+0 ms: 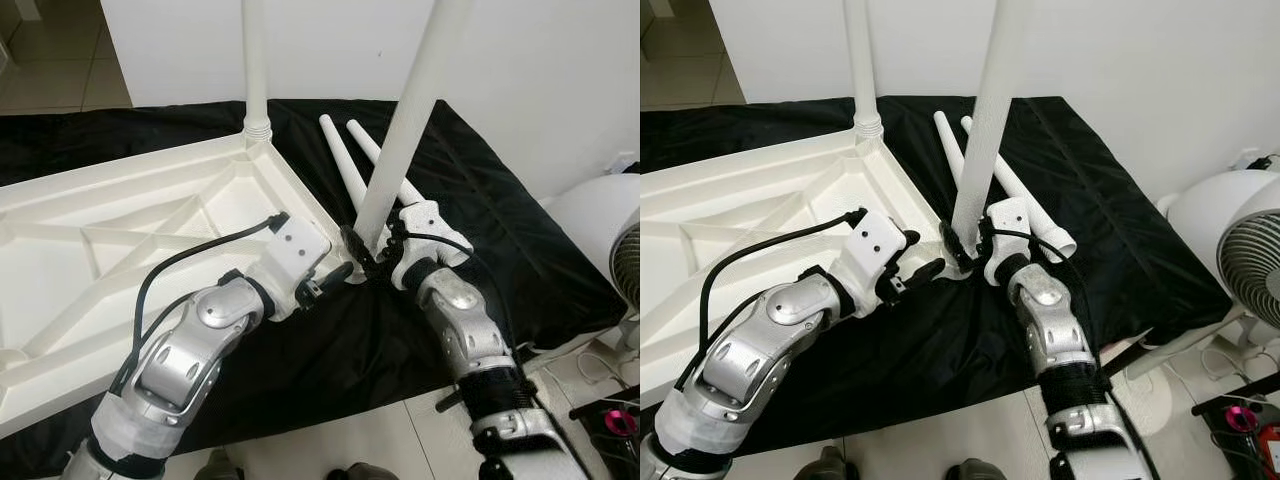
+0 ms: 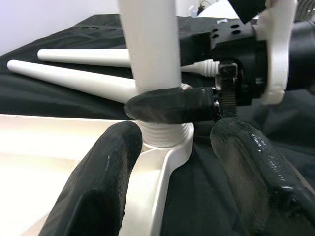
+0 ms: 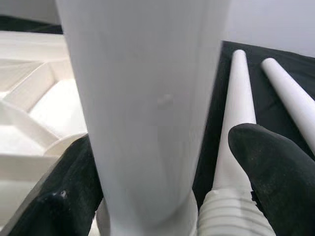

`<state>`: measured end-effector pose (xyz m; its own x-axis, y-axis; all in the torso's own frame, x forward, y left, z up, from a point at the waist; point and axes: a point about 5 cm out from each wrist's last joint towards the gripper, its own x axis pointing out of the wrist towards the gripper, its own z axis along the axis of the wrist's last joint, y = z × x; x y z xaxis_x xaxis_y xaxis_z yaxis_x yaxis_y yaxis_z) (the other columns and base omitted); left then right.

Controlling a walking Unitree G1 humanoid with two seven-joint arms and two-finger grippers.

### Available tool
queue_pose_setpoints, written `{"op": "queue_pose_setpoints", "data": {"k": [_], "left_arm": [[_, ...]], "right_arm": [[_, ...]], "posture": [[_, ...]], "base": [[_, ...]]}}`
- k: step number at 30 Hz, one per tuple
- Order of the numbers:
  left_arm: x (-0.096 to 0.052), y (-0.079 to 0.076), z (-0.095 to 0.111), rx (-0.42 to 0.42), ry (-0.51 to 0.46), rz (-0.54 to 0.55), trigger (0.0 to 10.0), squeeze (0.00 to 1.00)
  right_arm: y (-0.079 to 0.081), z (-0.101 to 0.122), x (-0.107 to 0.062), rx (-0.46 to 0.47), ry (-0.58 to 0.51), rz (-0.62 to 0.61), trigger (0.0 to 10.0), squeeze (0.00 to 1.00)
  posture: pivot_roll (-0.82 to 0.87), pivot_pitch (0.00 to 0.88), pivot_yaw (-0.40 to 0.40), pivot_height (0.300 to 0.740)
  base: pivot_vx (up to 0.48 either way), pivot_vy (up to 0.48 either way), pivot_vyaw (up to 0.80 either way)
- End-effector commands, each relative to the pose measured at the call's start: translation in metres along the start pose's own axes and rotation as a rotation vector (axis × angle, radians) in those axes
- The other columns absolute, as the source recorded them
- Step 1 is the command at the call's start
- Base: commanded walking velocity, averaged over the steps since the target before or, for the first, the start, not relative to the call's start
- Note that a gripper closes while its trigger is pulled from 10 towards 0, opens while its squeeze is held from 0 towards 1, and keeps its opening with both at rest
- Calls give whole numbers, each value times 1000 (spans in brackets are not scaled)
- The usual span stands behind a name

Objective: Building children table

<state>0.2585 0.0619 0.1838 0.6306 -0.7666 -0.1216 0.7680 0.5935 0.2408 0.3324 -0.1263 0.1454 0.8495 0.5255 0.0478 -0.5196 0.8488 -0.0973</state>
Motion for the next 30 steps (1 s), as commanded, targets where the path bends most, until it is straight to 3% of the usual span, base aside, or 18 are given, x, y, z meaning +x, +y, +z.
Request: {"op": "queue_pose_setpoints", "data": {"k": [1, 5, 14, 15, 16, 17, 18, 29, 30], "left_arm": [[0, -4, 0, 20, 1, -17, 10000, 0], [3, -5, 1, 24, -2, -26, 10000, 0], [5, -5, 2, 25, -2, -39, 10000, 0], [5, -4, 2, 25, -3, -41, 10000, 0], [5, -4, 2, 25, -3, -41, 10000, 0], [5, -4, 3, 26, -3, -42, 10000, 0], [5, -5, 2, 27, -2, -44, 10000, 0], [5, -3, 1, 28, 7, -40, 10000, 0], [4, -3, 1, 28, 7, -42, 10000, 0]], "right_arm": [[-1, 0, 3, -10, 0, 55, 10000, 0], [-2, 0, 11, -56, 16, 173, 10000, 0], [-7, 2, 23, -106, 26, 260, 10000, 0], [-7, 1, 24, -120, 39, 273, 4392, 0], [-7, 1, 24, -120, 39, 273, 4392, 0], [-7, 0, 25, -129, 46, 281, 2588, 0], [-8, -2, 25, -129, 64, 279, 0, 0], [-13, -19, 19, -75, 115, 266, 0, 0], [-11, -20, 18, -52, 112, 256, 10000, 0]], "posture": [[-10, 12, -40, 740], [-11, 11, -31, 740], [-14, 6, -20, 740], [-12, 4, -18, 740], [-12, 4, -18, 740], [-12, 4, -18, 740], [-12, 3, -17, 740], [-6, 2, -19, 740], [-7, 4, -20, 740]], "base": [[0, 0, 0], [0, 0, 0], [0, 0, 0], [0, 0, 0], [0, 0, 0], [0, 0, 0], [0, 0, 0], [0, 0, 0], [0, 0, 0]]}}
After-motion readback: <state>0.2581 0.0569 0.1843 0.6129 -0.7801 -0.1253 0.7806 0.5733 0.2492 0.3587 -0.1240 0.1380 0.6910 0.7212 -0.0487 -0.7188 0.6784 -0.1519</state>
